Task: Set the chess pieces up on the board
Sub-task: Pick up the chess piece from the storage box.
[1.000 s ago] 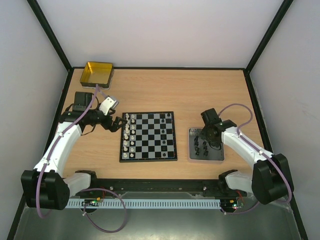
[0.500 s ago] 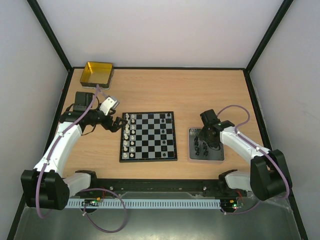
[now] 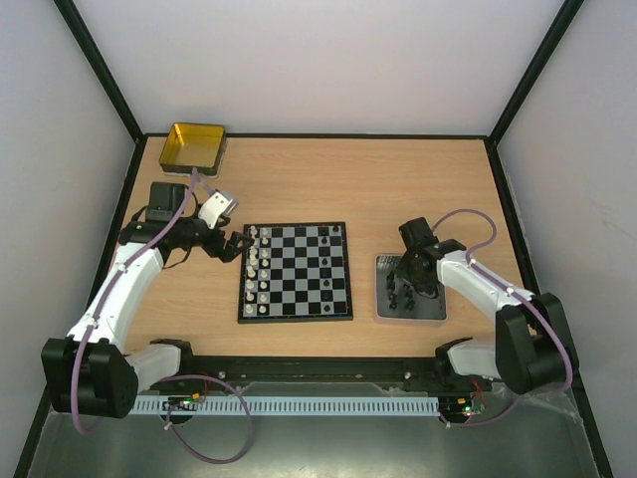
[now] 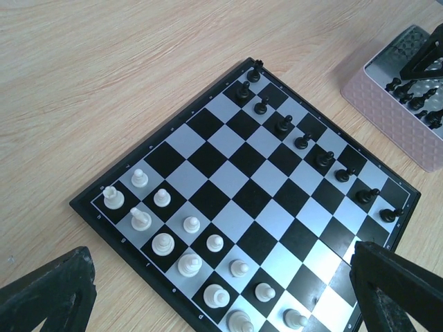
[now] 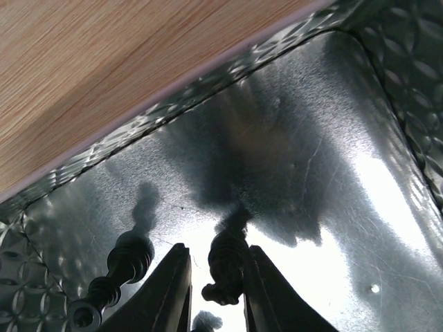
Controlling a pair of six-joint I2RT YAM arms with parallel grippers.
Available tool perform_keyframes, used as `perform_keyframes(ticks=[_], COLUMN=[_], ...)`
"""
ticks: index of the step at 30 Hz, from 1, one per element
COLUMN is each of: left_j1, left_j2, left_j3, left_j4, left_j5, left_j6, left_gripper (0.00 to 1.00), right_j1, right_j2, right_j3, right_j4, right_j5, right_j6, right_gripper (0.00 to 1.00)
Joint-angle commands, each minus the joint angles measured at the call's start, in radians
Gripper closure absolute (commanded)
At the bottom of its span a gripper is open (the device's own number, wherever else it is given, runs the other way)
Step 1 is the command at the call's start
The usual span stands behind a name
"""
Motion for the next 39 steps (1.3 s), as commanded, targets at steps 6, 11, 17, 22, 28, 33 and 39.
perform_keyframes(ticks=[6,11,17,22,28,33,39], left_j1=[-0.006,-0.006,-0.007,-0.010,-0.015,-0.015,-0.015], left_j2=[0.006,0.006,0.010,0.010,0.016,0.011,0.008], left_j3=[-0.005,-0.005,-0.004,-0.002,-0.002,-0.003,-0.008], left_j4=[0.008,0.009,0.009,0.011,0.013,0.014,0.016], left_j5=[-0.006,-0.006,-0.008,-0.010,-0.016,-0.017,-0.022], left_j6=[-0.004,-0.005,-0.005,-0.007,-0.008,-0.007,-0.007], left_gripper=[0.01,0.01,0.01,0.01,0.01,0.01,0.01], right_j1=[-0.009,-0.011,-0.017,-0.016,-0.017,-0.016,-0.017], right_j2=[0.020,0.023,0.035,0.038,0.032,0.042,0.049], right_j3=[-0.006,-0.004,0.015,0.035,0.033,0.032,0.015], right_j4=[0.019,0.019,0.007,-0.011,-0.012,-0.006,0.012], right_j5=[0.005,0.007,0.007,-0.007,-0.023,-0.027,-0.033], right_j6=[-0.024,-0.030,-0.049,-0.063,-0.065,-0.067,-0.063], right_gripper=[0.85,0.87,0.87,0.83,0.84,0.84,0.90])
